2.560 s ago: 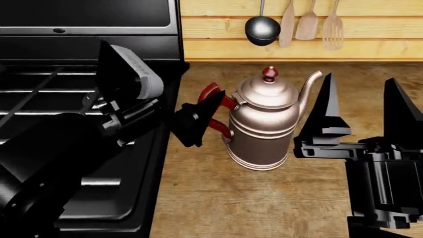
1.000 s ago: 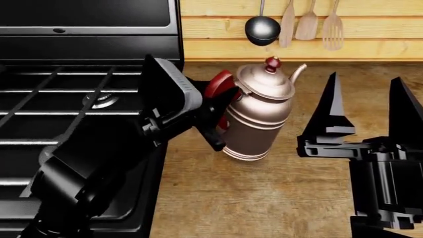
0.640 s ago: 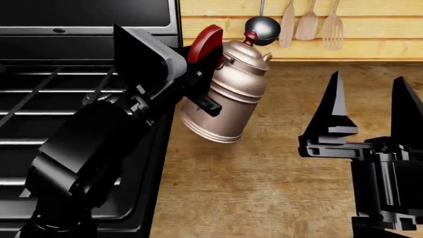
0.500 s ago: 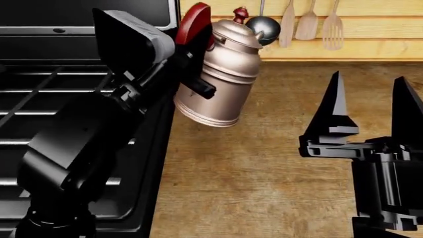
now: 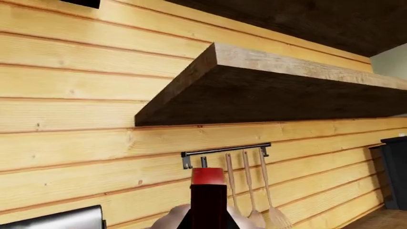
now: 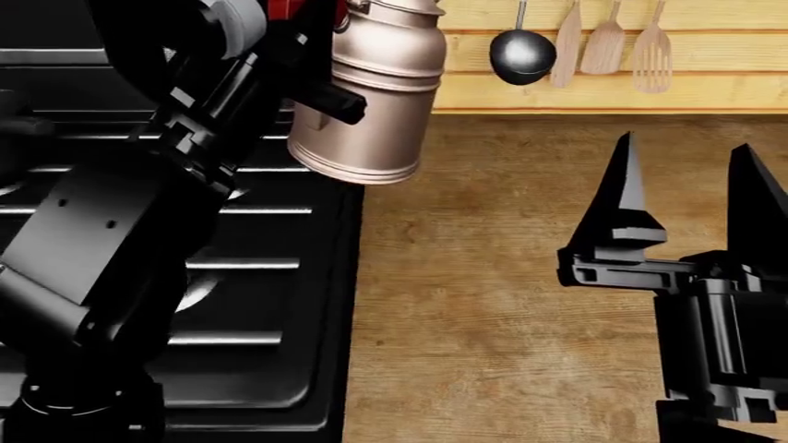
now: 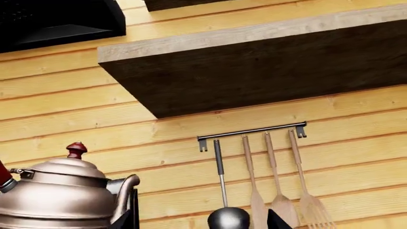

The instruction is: Pick the kettle from the counter and place it on a stove burner. Then turn the burner on.

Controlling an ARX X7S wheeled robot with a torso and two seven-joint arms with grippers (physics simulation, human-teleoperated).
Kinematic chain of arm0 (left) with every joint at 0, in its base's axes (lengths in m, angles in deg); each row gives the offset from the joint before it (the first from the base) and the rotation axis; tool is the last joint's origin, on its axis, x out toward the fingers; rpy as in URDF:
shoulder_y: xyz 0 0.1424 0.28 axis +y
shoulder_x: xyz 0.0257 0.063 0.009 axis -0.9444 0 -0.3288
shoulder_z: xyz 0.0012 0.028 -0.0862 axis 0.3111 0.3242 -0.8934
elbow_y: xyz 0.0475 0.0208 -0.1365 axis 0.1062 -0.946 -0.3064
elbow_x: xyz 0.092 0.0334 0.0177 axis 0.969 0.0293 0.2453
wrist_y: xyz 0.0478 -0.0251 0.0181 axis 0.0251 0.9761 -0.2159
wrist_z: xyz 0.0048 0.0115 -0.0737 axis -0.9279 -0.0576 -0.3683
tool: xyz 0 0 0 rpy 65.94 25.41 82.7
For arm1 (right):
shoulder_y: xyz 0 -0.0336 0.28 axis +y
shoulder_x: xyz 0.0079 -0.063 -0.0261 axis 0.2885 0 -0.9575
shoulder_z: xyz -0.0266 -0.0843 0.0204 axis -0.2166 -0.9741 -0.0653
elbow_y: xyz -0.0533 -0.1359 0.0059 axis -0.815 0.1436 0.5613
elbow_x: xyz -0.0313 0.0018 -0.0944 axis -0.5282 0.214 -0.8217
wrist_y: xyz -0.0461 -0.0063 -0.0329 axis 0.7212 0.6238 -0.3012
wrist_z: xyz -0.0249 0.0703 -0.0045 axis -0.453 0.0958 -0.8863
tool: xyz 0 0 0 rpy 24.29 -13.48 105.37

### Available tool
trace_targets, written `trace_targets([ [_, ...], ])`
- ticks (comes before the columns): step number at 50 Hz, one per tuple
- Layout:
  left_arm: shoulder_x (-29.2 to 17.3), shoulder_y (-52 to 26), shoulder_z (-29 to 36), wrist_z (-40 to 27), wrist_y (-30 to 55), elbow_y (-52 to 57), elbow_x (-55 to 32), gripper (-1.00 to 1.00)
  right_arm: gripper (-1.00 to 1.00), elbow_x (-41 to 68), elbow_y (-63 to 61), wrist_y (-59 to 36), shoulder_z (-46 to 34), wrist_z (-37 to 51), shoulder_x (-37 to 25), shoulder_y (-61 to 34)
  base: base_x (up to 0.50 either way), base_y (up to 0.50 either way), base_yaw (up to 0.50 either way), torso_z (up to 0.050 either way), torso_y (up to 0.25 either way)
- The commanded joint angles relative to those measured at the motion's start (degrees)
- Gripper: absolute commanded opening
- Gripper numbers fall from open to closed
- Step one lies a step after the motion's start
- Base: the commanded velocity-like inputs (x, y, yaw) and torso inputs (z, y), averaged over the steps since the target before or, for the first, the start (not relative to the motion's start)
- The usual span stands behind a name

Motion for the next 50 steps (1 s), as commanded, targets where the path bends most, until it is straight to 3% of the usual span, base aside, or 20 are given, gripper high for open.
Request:
trace_targets([
  [1, -0.6, -0.6, -1.2, -1.5, -0.3, 1.0, -0.1, -1.0, 1.0, 0.6, -0.3, -1.9, -0.6, 1.6, -0.7, -0.8, 0.0, 0.5, 0.0, 0.0, 0.0],
  [35, -0.3, 1.2, -0.2, -2.8, -1.0, 1.4, -0.8, -1.0, 1.0, 0.6, 0.3, -0.2, -0.9, 2.9, -1.2, -0.5, -0.01, 0.5, 0.0, 0.0, 0.001],
  [50, 0.5, 2.3, 1.4, -3.2, -2.6, 1.0, 0.2, -1.0, 1.0, 1.3, 0.7, 2.5, -0.5, 1.8, -1.0, 0.5, 0.0, 0.0, 0.0, 0.0, 0.001],
])
